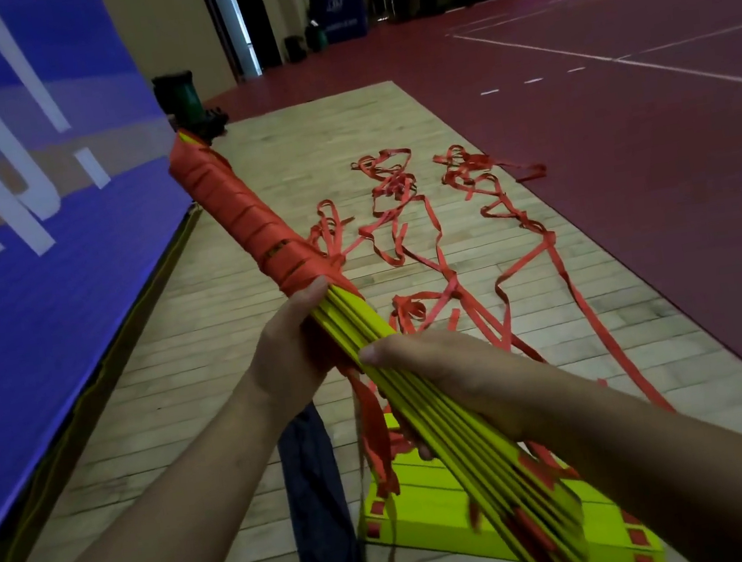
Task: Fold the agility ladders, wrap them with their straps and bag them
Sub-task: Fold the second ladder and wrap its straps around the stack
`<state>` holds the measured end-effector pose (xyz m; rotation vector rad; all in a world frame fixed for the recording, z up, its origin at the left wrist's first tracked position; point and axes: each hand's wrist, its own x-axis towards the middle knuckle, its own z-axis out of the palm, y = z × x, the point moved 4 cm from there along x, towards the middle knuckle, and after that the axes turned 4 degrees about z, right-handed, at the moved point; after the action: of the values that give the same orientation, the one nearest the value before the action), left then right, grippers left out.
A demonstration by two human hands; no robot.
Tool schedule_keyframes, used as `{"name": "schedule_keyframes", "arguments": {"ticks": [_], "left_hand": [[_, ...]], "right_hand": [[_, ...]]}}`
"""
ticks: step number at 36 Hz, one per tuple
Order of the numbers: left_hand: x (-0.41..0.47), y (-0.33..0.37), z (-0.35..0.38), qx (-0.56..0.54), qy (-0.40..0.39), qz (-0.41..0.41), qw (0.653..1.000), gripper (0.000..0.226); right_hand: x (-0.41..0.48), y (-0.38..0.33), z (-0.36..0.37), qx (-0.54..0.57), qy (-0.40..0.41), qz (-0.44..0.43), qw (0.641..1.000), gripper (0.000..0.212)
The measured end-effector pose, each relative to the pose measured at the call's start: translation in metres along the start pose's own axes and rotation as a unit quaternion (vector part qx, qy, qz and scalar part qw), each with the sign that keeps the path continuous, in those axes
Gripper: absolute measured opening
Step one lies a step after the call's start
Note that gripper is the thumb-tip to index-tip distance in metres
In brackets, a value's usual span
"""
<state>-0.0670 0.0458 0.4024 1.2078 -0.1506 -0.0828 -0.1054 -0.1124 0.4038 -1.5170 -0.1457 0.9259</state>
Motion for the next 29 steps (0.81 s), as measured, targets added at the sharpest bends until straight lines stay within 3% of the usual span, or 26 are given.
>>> {"name": "schedule_keyframes", "arguments": {"ticks": [4,9,12,14,17,19,22,25,29], "left_hand": [[0.003,0.004,-0.001,-0.014,-0.013,0.004,1.000,0.068],[0.000,0.002,-0.010,0.139,-0.086,-0.119,0.979,0.113],[-0.005,-0.004,-0.008,0.197,-0.127,-0.155,0.960,0.120],[-0.005,-0.004,-0.003,0.213,-0.146,-0.145,0.955,0.111],[-0.002,0.000,0.008,0.216,-0.138,-0.112,0.960,0.080],[0.000,-0.001,0.015,0.235,-0.100,-0.100,0.962,0.070],[0.000,-0.010,0.020,0.273,-0.021,-0.098,0.957,0.072],[-0.001,-0.018,0.012,0.234,0.043,-0.095,0.967,0.065],[0.000,-0.020,-0.001,0.201,0.059,-0.055,0.976,0.054]], "right_hand": [[0.000,-0.008,-0.003,-0.088,0.064,-0.057,0.992,0.044],[-0.011,-0.017,-0.015,-0.190,0.133,-0.128,0.964,0.032],[-0.011,-0.016,-0.020,-0.214,0.172,-0.145,0.951,0.039],[-0.009,-0.015,-0.023,-0.229,0.201,-0.149,0.941,0.043],[-0.005,-0.012,-0.029,-0.263,0.266,-0.145,0.916,0.052],[-0.004,-0.012,-0.029,-0.311,0.310,-0.137,0.888,0.053],[-0.007,-0.010,-0.019,-0.402,0.348,-0.149,0.834,0.046],[-0.009,-0.006,-0.011,-0.472,0.371,-0.172,0.781,0.039],[-0.008,-0.006,-0.003,-0.447,0.358,-0.219,0.790,0.033]]}}
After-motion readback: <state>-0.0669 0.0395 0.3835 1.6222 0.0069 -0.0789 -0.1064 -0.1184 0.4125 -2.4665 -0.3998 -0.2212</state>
